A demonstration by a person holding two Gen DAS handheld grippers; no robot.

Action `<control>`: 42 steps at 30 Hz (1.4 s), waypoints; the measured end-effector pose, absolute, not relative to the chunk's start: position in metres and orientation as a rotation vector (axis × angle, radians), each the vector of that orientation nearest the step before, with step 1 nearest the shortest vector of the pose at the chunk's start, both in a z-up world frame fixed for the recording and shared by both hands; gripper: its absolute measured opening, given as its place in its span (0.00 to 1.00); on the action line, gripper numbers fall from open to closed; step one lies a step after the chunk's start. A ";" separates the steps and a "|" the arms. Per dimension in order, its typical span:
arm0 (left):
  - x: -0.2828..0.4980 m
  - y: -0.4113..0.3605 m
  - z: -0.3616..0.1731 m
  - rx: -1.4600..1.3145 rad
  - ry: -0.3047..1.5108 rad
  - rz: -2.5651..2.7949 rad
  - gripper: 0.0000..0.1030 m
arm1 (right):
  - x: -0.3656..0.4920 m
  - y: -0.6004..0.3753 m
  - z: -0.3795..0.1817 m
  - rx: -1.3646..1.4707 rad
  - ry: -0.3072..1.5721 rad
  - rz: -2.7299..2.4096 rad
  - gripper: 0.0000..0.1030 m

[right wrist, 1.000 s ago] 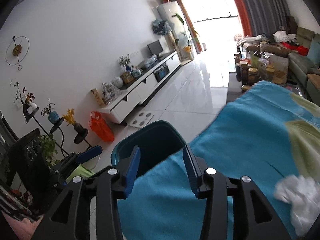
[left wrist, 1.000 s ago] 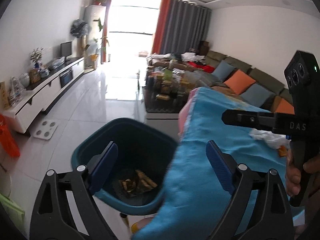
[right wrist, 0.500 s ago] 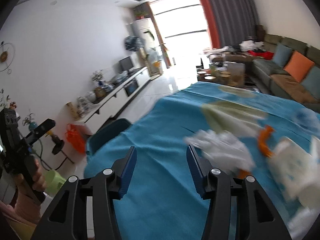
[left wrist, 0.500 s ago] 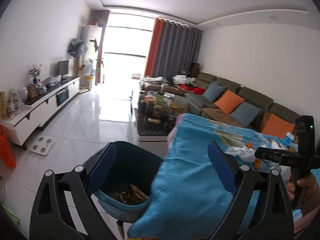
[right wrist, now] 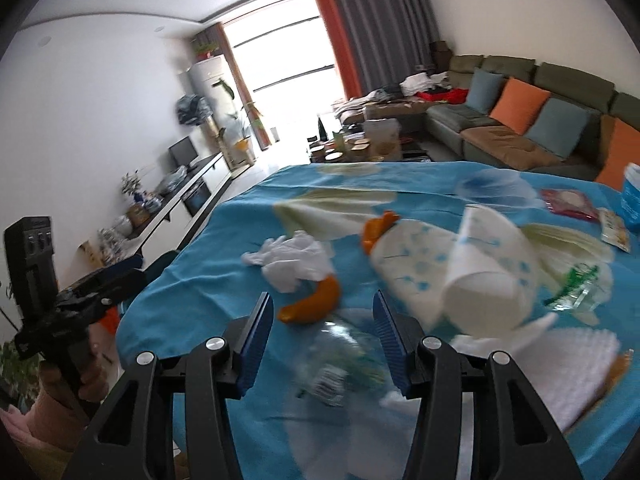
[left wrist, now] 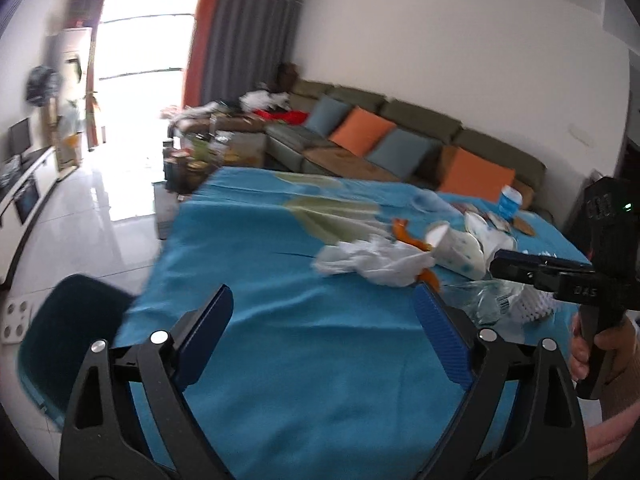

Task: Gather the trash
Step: 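Move back to the bed and grasp a crumpled white tissue with the left gripper, then grasp the clear plastic bag with a barcode using the right gripper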

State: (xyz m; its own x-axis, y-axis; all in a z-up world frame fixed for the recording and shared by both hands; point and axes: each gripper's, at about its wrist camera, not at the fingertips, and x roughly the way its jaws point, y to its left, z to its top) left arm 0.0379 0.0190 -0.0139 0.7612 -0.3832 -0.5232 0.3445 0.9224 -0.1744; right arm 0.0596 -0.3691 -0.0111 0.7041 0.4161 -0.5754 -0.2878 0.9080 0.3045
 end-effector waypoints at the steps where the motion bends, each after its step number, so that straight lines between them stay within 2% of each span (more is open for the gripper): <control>1: 0.049 0.007 -0.016 -0.058 0.606 -0.418 0.85 | 0.059 -0.373 -0.012 0.200 0.685 0.390 0.48; 9: 0.097 -0.048 -0.033 -0.036 0.705 -0.516 0.82 | 0.064 -0.385 -0.023 0.206 0.716 0.384 0.48; 15: 0.132 -0.070 -0.050 -0.028 0.810 -0.513 0.74 | 0.065 -0.385 -0.029 0.204 0.739 0.404 0.48; 17: 0.141 -0.074 -0.058 -0.038 0.853 -0.524 0.69 | 0.065 -0.382 -0.031 0.200 0.749 0.415 0.48; 20: 0.147 -0.077 -0.066 -0.034 0.892 -0.527 0.53 | 0.064 -0.378 -0.035 0.191 0.769 0.429 0.48; 22: 0.150 -0.078 -0.072 -0.040 0.916 -0.533 0.38 | 0.063 -0.375 -0.038 0.181 0.784 0.430 0.48; 26: 0.148 -0.078 -0.073 -0.049 0.909 -0.542 0.24 | 0.060 -0.375 -0.042 0.172 0.802 0.418 0.48; 30: 0.141 -0.073 -0.070 -0.047 0.884 -0.534 0.20 | 0.057 -0.376 -0.042 0.189 0.807 0.416 0.47; 33: 0.131 -0.068 -0.063 -0.041 0.853 -0.524 0.20 | 0.057 -0.377 -0.044 0.204 0.813 0.419 0.38; 42: 0.099 -0.037 -0.049 -0.051 0.793 -0.489 0.20 | 0.058 -0.378 -0.043 0.244 0.808 0.442 0.22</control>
